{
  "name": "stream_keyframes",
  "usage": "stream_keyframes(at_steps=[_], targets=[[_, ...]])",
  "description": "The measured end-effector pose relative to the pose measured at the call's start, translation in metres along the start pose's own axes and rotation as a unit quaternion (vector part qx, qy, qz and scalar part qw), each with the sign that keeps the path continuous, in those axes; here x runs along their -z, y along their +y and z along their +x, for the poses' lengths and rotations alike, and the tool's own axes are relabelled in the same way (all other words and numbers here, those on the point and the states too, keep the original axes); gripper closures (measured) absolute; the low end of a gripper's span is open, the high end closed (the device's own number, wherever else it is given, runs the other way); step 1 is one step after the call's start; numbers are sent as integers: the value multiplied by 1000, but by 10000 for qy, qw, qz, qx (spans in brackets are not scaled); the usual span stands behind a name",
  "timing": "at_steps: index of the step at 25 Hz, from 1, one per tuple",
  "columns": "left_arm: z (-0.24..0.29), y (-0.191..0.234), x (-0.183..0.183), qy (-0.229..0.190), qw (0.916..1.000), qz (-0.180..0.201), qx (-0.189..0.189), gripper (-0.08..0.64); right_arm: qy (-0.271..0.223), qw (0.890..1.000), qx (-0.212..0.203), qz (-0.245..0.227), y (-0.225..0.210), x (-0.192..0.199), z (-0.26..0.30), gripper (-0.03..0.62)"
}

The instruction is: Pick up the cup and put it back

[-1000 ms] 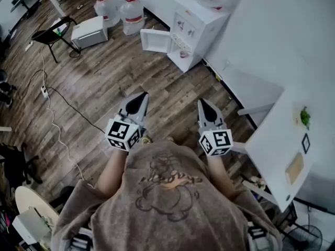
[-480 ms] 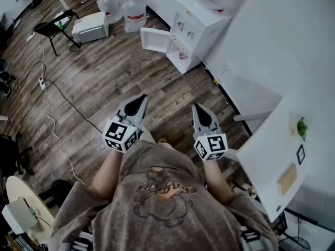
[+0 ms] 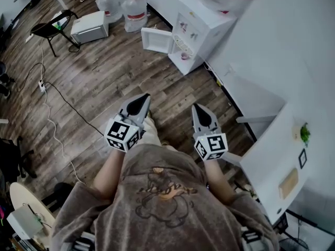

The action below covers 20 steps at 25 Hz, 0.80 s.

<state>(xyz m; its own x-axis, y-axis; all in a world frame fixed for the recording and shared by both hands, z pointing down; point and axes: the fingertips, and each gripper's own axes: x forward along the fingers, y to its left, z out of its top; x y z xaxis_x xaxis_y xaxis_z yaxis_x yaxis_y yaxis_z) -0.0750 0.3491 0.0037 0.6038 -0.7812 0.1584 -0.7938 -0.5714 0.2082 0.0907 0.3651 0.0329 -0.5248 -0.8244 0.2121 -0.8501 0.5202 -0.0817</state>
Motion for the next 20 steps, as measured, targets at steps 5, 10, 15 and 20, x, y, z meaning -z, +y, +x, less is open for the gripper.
stream_keyframes(at_steps=[5,10,15,20], targets=[[44,41,-16,90,9997,5,213,558,83,9999,81,60,-16,-10,54,597],[91,92,-36,100,9989,-1,448,558,123,9997,199,91,-33,-29,116,591],[135,134,-56,145,9970,101,751,558,101,9992,388,71,-52,-45,170,591],[169,157,-63,245,9942,146,1040,558,137,9973,715,128,-70,-52,197,591]])
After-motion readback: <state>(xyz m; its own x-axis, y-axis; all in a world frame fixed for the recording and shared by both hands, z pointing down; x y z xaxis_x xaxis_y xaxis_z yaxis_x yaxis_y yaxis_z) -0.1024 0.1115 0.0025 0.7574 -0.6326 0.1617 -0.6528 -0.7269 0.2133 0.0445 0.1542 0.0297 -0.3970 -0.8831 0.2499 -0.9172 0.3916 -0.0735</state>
